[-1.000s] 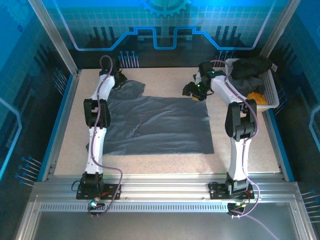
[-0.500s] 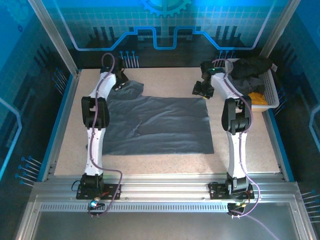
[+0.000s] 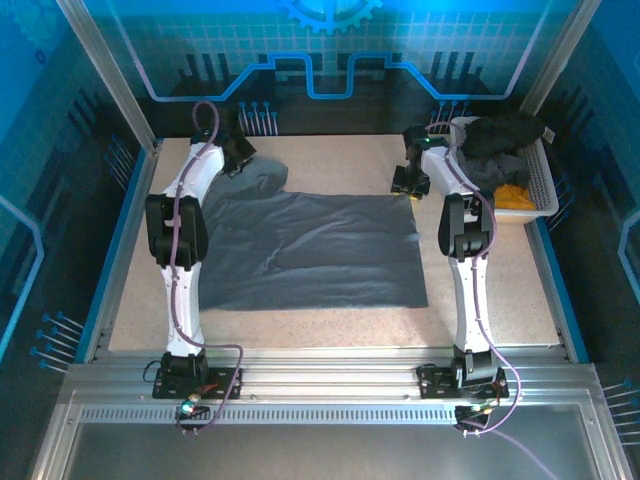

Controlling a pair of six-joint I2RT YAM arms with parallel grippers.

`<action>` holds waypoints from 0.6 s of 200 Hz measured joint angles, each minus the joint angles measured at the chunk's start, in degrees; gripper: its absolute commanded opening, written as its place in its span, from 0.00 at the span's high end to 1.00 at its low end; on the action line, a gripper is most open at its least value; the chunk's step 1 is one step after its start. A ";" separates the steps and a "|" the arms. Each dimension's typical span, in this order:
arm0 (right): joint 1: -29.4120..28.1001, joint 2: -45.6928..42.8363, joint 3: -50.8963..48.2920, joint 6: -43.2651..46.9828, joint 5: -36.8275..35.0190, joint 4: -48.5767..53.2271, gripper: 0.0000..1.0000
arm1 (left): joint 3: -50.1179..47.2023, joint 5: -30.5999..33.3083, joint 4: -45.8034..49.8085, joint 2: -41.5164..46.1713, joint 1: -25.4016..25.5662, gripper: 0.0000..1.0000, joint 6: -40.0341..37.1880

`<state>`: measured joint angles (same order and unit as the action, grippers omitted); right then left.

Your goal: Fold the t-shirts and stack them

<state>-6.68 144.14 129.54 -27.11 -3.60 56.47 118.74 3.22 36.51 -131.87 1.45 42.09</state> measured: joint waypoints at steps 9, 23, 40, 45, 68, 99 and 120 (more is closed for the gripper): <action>0.00 0.31 0.28 0.59 0.28 0.11 0.67 | -0.52 -0.15 0.02 0.00 0.00 1.00 0.00; 0.00 0.52 0.33 0.81 0.61 0.31 0.69 | -0.68 -0.35 0.13 0.00 0.00 1.00 0.00; 0.00 0.55 0.35 1.07 0.61 0.72 0.74 | -0.68 -0.52 0.02 0.07 0.00 1.00 0.00; 0.00 0.55 0.35 1.22 0.59 0.85 0.78 | -0.68 -0.52 0.02 0.07 0.00 1.00 0.00; 0.00 0.52 0.20 1.99 0.52 1.18 0.93 | -0.72 -0.52 0.07 0.17 0.00 1.00 -0.02; -0.04 -0.24 -0.90 3.48 0.00 0.44 0.99 | -3.91 -0.52 -0.13 2.54 0.00 1.00 0.00; -0.46 -0.57 -0.94 5.33 -1.03 0.50 1.00 | -8.92 -0.48 -1.01 6.25 0.00 1.00 0.20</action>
<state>-7.14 143.57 128.60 -21.78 -4.62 56.97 109.82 2.74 35.51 -125.62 1.45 42.28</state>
